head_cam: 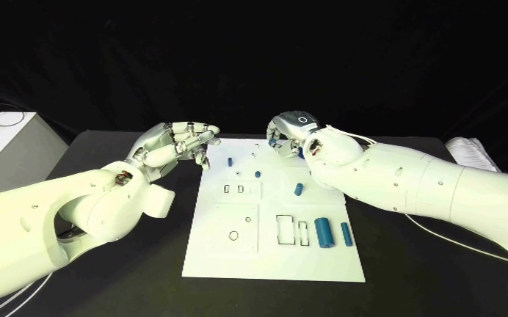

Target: Assemble the parts on the task board

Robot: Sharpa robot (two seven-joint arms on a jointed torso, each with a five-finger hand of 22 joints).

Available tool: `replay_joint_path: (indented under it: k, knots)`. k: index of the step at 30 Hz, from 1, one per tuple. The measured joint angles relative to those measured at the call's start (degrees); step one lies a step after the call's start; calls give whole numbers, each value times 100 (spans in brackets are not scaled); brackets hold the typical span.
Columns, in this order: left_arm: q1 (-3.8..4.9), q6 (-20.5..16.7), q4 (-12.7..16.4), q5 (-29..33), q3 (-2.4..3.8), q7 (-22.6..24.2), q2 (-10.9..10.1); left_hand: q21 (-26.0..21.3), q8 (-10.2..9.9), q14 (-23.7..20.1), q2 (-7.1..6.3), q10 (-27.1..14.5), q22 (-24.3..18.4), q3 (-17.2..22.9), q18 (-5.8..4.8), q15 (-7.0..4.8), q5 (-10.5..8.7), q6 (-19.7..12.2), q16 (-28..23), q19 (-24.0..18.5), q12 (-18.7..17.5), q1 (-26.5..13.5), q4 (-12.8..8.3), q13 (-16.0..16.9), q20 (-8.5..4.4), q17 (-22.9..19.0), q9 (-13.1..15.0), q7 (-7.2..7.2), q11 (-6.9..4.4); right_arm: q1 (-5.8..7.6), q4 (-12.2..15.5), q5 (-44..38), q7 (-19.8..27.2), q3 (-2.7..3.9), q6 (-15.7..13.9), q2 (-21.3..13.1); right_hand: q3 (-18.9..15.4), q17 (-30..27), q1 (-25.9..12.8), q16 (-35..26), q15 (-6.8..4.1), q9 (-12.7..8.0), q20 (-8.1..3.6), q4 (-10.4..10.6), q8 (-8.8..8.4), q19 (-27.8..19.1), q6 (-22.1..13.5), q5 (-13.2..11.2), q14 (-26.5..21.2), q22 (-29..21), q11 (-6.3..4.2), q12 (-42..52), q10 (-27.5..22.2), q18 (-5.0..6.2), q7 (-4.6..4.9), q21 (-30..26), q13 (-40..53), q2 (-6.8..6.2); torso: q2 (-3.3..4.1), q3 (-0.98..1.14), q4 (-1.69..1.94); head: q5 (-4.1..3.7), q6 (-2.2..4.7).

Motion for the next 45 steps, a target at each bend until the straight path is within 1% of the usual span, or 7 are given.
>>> replay_joint_path:
  k: [7,15,21,25,30,42,45]
  knots:
    - [3,2,-1,-1,0,-10,39,0,0,0,0,-2,0,-1,0,0,0,0,0,0,0,0,0,0,0,-1,0,0,-2,-26,-223,30,11,2,-61,242,1,0,0,-1,0,35,0,-1,0,0,-38,49,0,10,0,-11,0,0,20,0,0,0,27,-20,63,9,-18]
    - [31,2,-5,-2,0,-17,71,0,0,0,0,-2,-1,-1,0,0,0,0,0,0,0,0,1,-1,0,-1,-1,0,-2,-36,-489,79,31,3,-69,451,17,0,0,-3,0,37,0,-18,-2,0,-40,49,0,17,0,-35,0,0,21,0,0,0,68,-60,141,-50,-12]
    - [40,3,-3,-2,1,-20,84,0,0,0,0,-2,-1,-1,0,0,0,0,0,0,0,0,1,-1,0,-2,-1,0,-2,-59,-618,107,35,4,-60,497,17,-12,0,-4,1,36,1,-17,-7,0,-41,49,0,17,0,-44,0,0,22,0,0,0,108,-88,172,-61,-16]
    - [44,3,-1,-2,1,-22,84,0,0,0,0,-1,-2,-1,0,0,0,0,0,0,0,0,1,-2,0,-2,-1,0,-2,-67,-663,116,37,4,-53,519,16,-13,0,-4,1,38,1,-17,-12,0,-42,48,0,16,0,-56,0,0,22,0,0,0,125,-102,183,-61,-16]
    - [51,4,1,-3,1,-24,82,0,0,0,0,-1,3,-1,0,0,0,0,0,0,0,0,1,-2,0,-2,-1,0,-2,-68,-739,120,37,4,-42,555,1,-18,0,-5,1,46,1,-31,-13,0,-60,71,0,7,0,-74,0,0,39,0,0,0,138,-110,194,-58,-14]
    - [68,11,4,-3,3,-27,80,28,0,0,0,-22,16,-1,-1,0,0,0,-23,-54,0,0,1,2,10,-3,6,0,19,-80,-839,121,60,5,-6,621,0,-58,0,-5,1,68,1,-30,3,0,-111,72,0,-21,0,-100,0,0,49,0,0,0,146,-114,191,-1,-43]
    - [69,14,4,-3,3,-28,82,28,0,0,0,-22,17,-1,0,0,0,1,-23,-53,0,0,1,6,10,-3,7,0,20,-87,-874,121,63,4,5,647,4,-101,0,-5,1,87,6,-34,25,-40,-170,72,0,-84,-31,-100,-31,0,70,-53,0,0,147,-114,191,4,-47]
